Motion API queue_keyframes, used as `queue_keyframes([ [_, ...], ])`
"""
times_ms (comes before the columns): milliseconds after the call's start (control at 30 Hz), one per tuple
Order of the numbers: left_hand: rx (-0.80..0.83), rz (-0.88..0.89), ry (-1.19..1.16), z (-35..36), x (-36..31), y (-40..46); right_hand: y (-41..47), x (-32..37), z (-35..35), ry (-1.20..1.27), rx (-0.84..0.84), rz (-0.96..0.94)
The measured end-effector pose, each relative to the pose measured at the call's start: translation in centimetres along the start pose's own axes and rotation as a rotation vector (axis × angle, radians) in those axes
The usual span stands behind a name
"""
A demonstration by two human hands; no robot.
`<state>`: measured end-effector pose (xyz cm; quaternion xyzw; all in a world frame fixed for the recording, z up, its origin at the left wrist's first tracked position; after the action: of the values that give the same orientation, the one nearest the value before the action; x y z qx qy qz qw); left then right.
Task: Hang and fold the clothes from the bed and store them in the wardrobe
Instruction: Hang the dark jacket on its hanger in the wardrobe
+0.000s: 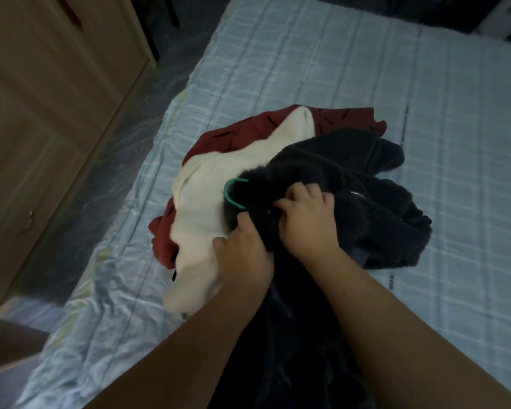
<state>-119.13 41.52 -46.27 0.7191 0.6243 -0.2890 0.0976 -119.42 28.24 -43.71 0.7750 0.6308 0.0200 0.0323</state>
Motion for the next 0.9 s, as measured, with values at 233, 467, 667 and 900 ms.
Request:
queue_keyframes([
  [233, -0.097, 0.222, -0.297, -8.1, -3.6, -1.8, 1.9, -2.5, -4.8, 0.613, 0.026, 0.115],
  [467, -0.112, 0.321, -0.282, -14.3, -3.0, -4.7, 0.6, -2.2, -9.8, 0.343, -0.009, 0.251],
  [667, -0.147, 0.347, -0.365, -20.6, -4.2, -5.9, -2.6, -1.0, -17.4, 0.088, -0.133, 0.268],
  [900, -0.210, 0.624, -0.265, -29.3, -8.5, -12.7, -8.7, 1.6, -26.3, 0.379, -0.248, 0.112],
])
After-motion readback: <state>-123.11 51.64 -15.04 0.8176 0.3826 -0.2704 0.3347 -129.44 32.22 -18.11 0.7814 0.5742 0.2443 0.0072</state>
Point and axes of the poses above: each hand's wrist, its own y-axis towards the middle knuckle, its own z-axis out of the palm, x = y × z, the point moved 9 cm from there along y, towards the middle knuckle, and after that the axes turned 9 degrees about -y, right-handed, at the moved point
